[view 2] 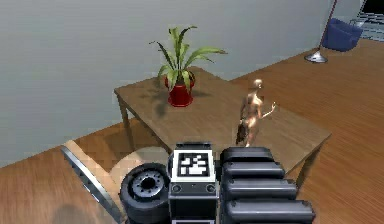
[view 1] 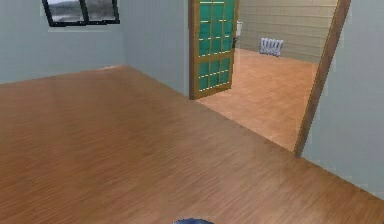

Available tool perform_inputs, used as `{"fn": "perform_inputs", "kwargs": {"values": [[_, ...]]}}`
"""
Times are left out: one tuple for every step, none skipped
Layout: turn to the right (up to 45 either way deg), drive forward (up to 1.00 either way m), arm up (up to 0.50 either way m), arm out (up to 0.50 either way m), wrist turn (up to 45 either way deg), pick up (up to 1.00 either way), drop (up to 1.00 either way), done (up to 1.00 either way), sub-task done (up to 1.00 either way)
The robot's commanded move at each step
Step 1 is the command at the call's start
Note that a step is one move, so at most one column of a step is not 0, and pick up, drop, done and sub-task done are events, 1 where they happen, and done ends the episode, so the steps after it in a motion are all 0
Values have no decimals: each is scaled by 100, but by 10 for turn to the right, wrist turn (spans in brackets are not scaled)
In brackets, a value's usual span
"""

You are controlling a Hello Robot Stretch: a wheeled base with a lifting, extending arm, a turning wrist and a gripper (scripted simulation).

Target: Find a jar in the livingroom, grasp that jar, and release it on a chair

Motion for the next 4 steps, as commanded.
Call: {"fn": "perform_inputs", "kwargs": {"values": [[0,0,0,48,0,0,0,0,0],[0,0,0,0,450,0,0,0,0],[0,0,0,0,150,0,0,0,0],[0,0,-38,0,0,0,0,0,0]]}}
